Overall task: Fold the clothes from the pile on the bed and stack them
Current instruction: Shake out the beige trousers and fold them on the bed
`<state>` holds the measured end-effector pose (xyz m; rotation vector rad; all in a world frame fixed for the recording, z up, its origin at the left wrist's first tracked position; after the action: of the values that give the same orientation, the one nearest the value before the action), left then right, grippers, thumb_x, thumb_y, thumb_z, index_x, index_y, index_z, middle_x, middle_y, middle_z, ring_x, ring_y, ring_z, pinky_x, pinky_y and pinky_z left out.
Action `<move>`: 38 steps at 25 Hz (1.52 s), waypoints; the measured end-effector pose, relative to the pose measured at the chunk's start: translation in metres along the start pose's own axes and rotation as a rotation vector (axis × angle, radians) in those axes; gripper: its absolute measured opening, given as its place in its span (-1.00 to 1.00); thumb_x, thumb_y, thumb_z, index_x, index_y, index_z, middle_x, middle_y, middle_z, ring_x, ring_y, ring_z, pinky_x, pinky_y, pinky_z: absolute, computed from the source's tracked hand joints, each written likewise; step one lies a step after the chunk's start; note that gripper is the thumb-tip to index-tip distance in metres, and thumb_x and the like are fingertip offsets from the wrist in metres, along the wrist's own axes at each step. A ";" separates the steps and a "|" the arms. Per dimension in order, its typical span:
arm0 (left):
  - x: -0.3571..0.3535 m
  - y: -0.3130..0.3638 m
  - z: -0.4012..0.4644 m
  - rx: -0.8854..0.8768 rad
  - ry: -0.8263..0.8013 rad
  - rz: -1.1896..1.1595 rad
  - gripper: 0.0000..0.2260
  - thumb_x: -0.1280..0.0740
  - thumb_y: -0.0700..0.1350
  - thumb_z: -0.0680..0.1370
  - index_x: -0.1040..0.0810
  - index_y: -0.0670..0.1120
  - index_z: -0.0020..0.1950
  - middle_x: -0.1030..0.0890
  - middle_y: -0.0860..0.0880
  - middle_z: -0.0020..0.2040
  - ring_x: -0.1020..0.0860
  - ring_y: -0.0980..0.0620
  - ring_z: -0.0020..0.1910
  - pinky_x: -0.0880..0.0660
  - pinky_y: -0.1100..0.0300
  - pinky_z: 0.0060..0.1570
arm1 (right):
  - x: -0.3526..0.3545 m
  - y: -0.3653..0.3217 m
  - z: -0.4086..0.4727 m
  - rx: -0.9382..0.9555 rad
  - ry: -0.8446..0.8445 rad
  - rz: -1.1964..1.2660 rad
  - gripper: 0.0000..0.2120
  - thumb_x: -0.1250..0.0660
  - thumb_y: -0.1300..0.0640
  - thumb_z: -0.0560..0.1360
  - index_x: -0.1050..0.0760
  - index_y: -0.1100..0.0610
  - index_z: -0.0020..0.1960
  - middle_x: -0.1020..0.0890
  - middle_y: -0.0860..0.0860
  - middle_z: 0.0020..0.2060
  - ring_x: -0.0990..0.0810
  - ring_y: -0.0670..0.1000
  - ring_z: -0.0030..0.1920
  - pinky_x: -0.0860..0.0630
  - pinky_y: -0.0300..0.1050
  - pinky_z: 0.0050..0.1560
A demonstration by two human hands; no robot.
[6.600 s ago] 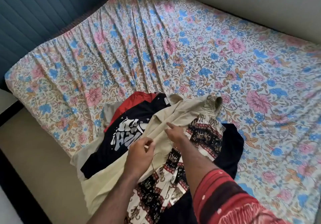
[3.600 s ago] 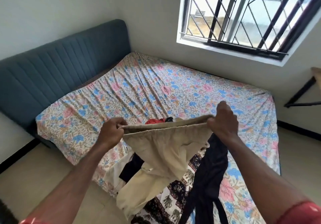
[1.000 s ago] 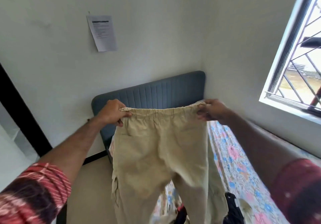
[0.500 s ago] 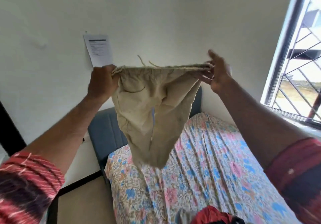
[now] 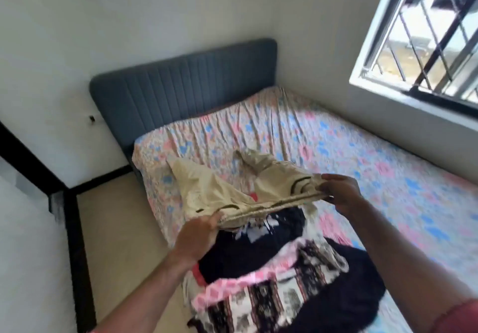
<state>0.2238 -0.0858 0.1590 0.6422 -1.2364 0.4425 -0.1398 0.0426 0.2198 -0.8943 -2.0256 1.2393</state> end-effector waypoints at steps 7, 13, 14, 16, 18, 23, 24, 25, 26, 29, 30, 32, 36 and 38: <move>-0.176 0.134 -0.161 0.055 -0.621 -0.044 -0.88 -0.16 -0.18 0.58 -0.42 -0.02 -0.10 -0.66 -0.03 -0.06 -0.65 -0.12 -0.04 -0.53 0.00 -0.09 | 0.154 0.291 -0.019 -0.282 0.162 -0.327 -0.50 -0.49 0.47 0.30 -0.69 0.09 0.17 -0.70 0.14 -0.04 -0.64 0.15 -0.13 -0.62 0.06 -0.06; -0.243 0.161 -0.203 0.026 -0.863 0.043 -0.83 -0.20 -0.05 0.63 -0.49 -0.02 0.19 -0.62 -0.07 0.17 -0.59 -0.16 0.20 -0.50 -0.03 0.09 | 0.184 0.395 -0.027 -0.270 0.056 -0.363 -0.46 -0.35 0.49 0.40 -0.64 0.03 0.24 -0.65 0.09 -0.02 -0.62 0.20 -0.09 -0.61 0.37 0.01; -0.251 0.163 -0.205 0.020 -0.905 0.047 -0.79 -0.22 -0.01 0.63 -0.50 -0.02 0.23 -0.61 -0.07 0.20 -0.58 -0.16 0.23 -0.49 -0.02 0.12 | 0.185 0.404 -0.025 -0.266 0.059 -0.368 -0.45 -0.35 0.50 0.40 -0.63 0.04 0.27 -0.65 0.09 -0.01 -0.63 0.21 -0.07 -0.61 0.36 0.01; -0.262 0.166 -0.201 0.021 -0.927 0.045 -0.69 -0.26 0.11 0.61 -0.54 -0.03 0.24 -0.62 -0.07 0.18 -0.58 -0.13 0.22 -0.48 0.00 0.16 | 0.186 0.414 -0.020 -0.264 0.094 -0.356 -0.43 -0.38 0.50 0.36 -0.63 0.07 0.27 -0.65 0.11 0.05 -0.65 0.21 0.01 -0.63 0.30 0.05; -0.279 0.170 -0.189 0.041 -0.849 -0.005 -0.65 -0.26 0.17 0.60 -0.57 -0.04 0.23 -0.62 -0.07 0.15 -0.58 -0.12 0.19 -0.48 0.03 0.14 | 0.184 0.431 -0.013 -0.295 0.119 -0.321 -0.45 -0.40 0.52 0.31 -0.60 0.12 0.22 -0.63 0.18 0.11 -0.64 0.22 0.05 -0.66 0.27 0.03; -0.324 0.213 -0.153 -0.015 -0.788 -0.202 -0.50 -0.30 -0.05 0.62 -0.31 -0.02 0.56 -0.34 -0.04 0.51 -0.31 -0.06 0.50 -0.28 -0.09 0.45 | 0.174 0.443 -0.008 -0.487 0.025 -0.162 -0.63 -0.43 0.39 0.45 -0.54 0.20 0.22 -0.66 0.21 0.03 -0.63 0.16 -0.11 -0.56 -0.03 -0.27; -0.335 0.218 -0.149 -0.034 -0.843 -0.192 -0.44 -0.30 -0.08 0.61 -0.24 -0.01 0.60 -0.26 -0.04 0.57 -0.22 -0.07 0.55 -0.20 -0.15 0.49 | 0.170 0.441 -0.006 -0.476 -0.030 -0.204 -0.69 -0.44 0.37 0.46 -0.57 0.19 0.19 -0.68 0.18 -0.02 -0.65 0.16 -0.12 -0.59 0.00 -0.22; -0.346 0.222 -0.146 -0.046 -0.902 -0.181 -0.41 -0.30 -0.09 0.61 -0.19 -0.01 0.62 -0.21 -0.04 0.60 -0.17 -0.08 0.57 -0.15 -0.19 0.50 | 0.167 0.439 -0.003 -0.438 -0.085 -0.276 -0.69 -0.45 0.37 0.46 -0.59 0.21 0.18 -0.70 0.17 -0.03 -0.68 0.17 -0.09 -0.64 0.05 -0.16; -0.356 0.225 -0.145 -0.055 -0.942 -0.168 -0.39 -0.31 -0.08 0.61 -0.17 -0.01 0.63 -0.20 -0.05 0.60 -0.16 -0.09 0.57 -0.14 -0.21 0.49 | 0.163 0.435 -0.003 -0.385 -0.126 -0.333 -0.66 -0.45 0.40 0.44 -0.59 0.23 0.20 -0.70 0.18 -0.01 -0.70 0.19 -0.05 -0.68 0.11 -0.08; -0.376 0.226 -0.147 -0.091 -0.971 -0.142 -0.39 -0.35 -0.04 0.60 -0.20 0.01 0.61 -0.20 -0.04 0.61 -0.15 -0.10 0.56 -0.17 -0.25 0.45 | 0.138 0.416 -0.014 -0.224 -0.249 -0.435 -0.43 -0.40 0.45 0.41 -0.49 0.13 0.37 -0.66 0.13 0.09 -0.69 0.14 0.05 -0.69 0.03 -0.06; -0.380 0.224 -0.148 -0.101 -0.972 -0.150 -0.39 -0.34 -0.05 0.60 -0.21 0.04 0.62 -0.19 -0.03 0.62 -0.14 -0.10 0.57 -0.17 -0.25 0.45 | 0.126 0.408 -0.021 -0.161 -0.299 -0.489 -0.34 -0.40 0.44 0.41 -0.43 0.06 0.44 -0.63 0.07 0.11 -0.67 0.09 0.04 -0.67 -0.04 -0.10; -0.388 0.215 -0.149 -0.009 -0.979 -0.311 -0.43 -0.32 -0.09 0.59 -0.29 0.09 0.59 -0.27 -0.01 0.60 -0.20 -0.07 0.56 -0.21 -0.24 0.47 | 0.096 0.398 -0.036 -0.010 -0.391 -0.671 -0.24 -0.41 0.38 0.42 -0.31 0.01 0.55 -0.62 0.02 0.16 -0.66 0.06 0.04 -0.62 -0.12 -0.07; -0.375 0.172 -0.155 0.799 -0.533 -1.219 -0.74 -0.29 -0.30 0.60 -0.65 -0.18 0.25 -0.72 -0.12 0.08 -0.68 0.03 0.01 -0.64 0.11 0.02 | 0.018 0.404 -0.077 0.275 -0.568 -1.014 -0.29 -0.34 0.31 0.42 -0.25 0.04 0.52 -0.65 0.20 0.13 -0.62 0.31 0.08 -0.56 0.07 0.01; -0.374 0.140 -0.167 1.166 -0.327 -1.410 -0.81 -0.26 -0.28 0.63 -0.68 -0.20 0.10 -0.74 -0.15 -0.05 -0.71 -0.10 -0.06 -0.65 0.07 -0.16 | -0.025 0.422 -0.096 0.331 -0.677 -1.125 -0.29 -0.29 0.32 0.44 -0.20 0.03 0.54 -0.65 0.17 0.10 -0.64 0.31 0.03 -0.54 0.13 -0.05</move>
<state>0.1512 0.1410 -0.2025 2.3971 -0.4241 -0.2320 0.0481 0.2152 -0.1304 0.8716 -2.1127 1.1507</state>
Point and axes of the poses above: each hand's wrist, its own z-axis towards the middle knuckle, its own x-axis out of the back of the hand, y = z × x, the point moved 3 cm from there along z, towards the middle knuckle
